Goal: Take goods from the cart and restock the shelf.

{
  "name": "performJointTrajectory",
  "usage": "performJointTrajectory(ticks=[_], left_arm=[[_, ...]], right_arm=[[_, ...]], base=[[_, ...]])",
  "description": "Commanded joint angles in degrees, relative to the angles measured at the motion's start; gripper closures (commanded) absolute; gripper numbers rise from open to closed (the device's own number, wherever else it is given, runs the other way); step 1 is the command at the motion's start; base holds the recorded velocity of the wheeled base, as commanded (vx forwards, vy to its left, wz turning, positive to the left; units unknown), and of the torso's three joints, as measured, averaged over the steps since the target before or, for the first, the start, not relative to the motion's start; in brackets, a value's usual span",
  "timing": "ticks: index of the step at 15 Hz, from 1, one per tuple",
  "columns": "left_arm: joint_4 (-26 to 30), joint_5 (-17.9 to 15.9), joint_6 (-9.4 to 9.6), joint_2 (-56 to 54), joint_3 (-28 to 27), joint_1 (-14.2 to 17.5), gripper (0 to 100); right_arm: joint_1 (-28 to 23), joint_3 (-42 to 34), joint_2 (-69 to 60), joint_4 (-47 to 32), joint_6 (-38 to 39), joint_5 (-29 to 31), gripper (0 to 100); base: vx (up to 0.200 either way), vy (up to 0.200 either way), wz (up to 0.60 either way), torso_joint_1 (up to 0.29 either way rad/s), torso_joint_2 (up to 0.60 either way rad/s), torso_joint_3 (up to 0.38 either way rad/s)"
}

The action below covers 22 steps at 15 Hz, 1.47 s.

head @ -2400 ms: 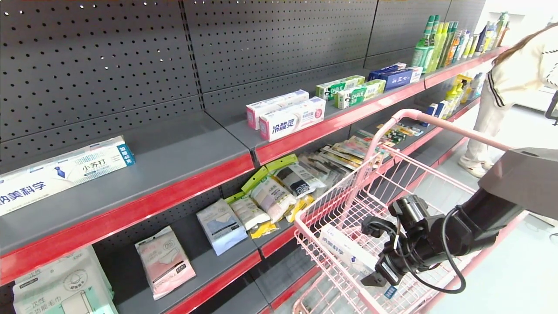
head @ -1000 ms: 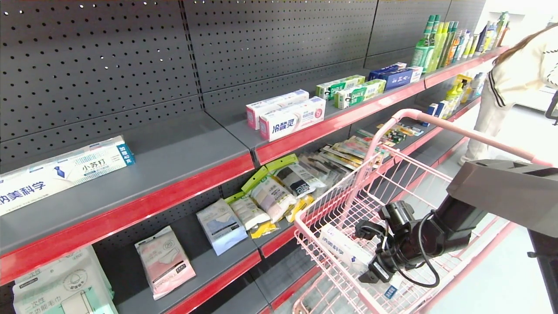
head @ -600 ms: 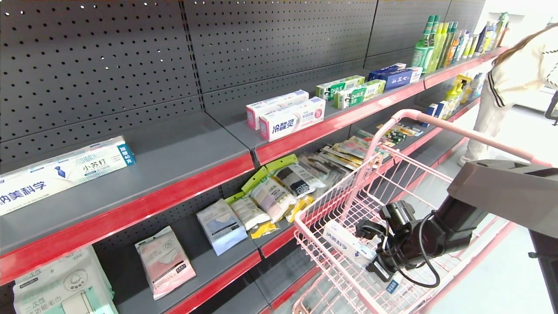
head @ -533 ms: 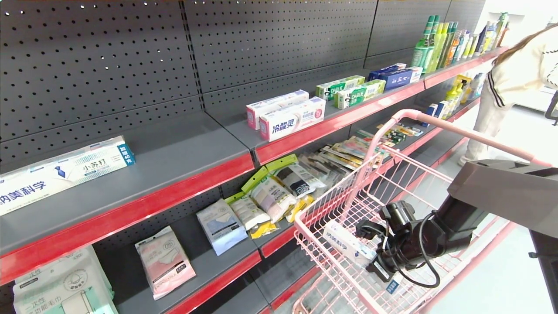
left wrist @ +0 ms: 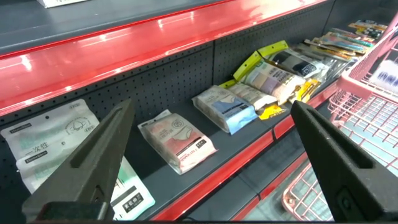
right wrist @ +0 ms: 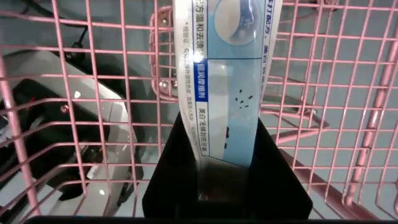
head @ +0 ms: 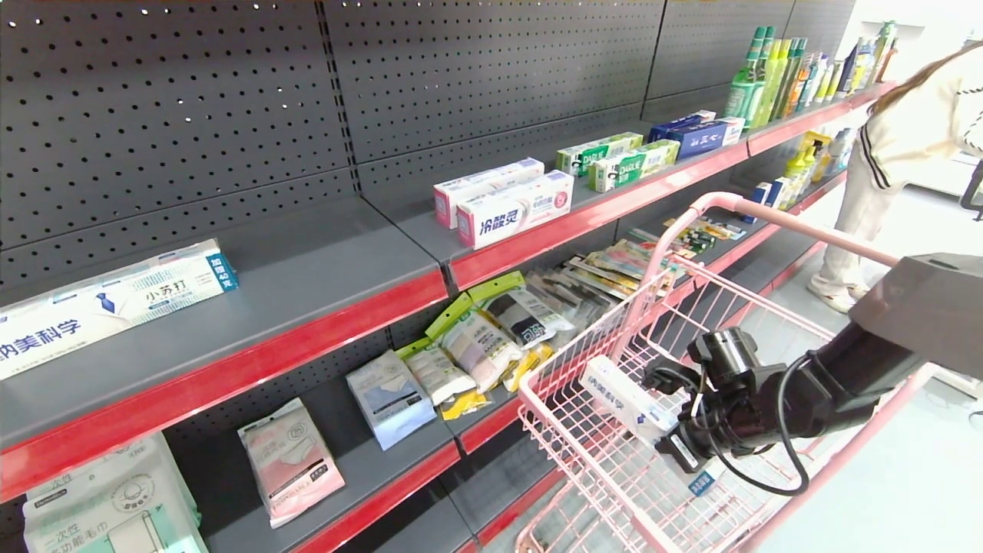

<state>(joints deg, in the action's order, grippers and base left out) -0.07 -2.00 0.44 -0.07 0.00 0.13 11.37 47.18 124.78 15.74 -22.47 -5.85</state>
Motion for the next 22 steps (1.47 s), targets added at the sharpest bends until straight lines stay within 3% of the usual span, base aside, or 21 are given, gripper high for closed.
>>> performJointTrajectory(ticks=[1,3,7,9,14,18,22], left_arm=[[-0.01,-0.02,0.00,0.07,0.00,0.04,0],[-0.01,-0.02,0.00,0.07,0.00,0.04,0],[-0.01,-0.02,0.00,0.07,0.00,0.04,0],[-0.01,-0.02,0.00,0.07,0.00,0.04,0],[-0.01,-0.02,0.00,0.07,0.00,0.04,0],[-0.01,-0.02,-0.26,0.07,0.00,0.04,0],[-0.01,-0.11,-0.26,0.07,0.00,0.04,0]], right_arm=[[0.23,-1.30,-7.01,0.17,3.75,0.58,100],[0.40,-4.20,-12.02,0.08,8.40,1.81,100],[0.67,-9.21,-23.36,0.08,10.16,3.13,100],[0.76,-12.46,-30.21,0.08,10.95,6.55,100],[0.84,-25.56,-51.75,-0.01,10.60,10.60,100],[0.67,-31.36,-70.38,-3.17,5.86,13.50,100],[-0.91,-34.08,-80.31,-5.45,5.59,17.10,100]], base=[[0.000,0.000,0.00,0.000,0.00,0.000],[0.000,0.000,0.00,0.000,0.00,0.000],[0.000,0.000,0.00,0.000,0.00,0.000],[0.000,0.000,0.00,0.000,0.00,0.000],[0.000,0.000,0.00,0.000,0.00,0.000],[0.000,0.000,0.00,0.000,0.00,0.000],[0.000,0.000,0.00,0.000,0.00,0.000]])
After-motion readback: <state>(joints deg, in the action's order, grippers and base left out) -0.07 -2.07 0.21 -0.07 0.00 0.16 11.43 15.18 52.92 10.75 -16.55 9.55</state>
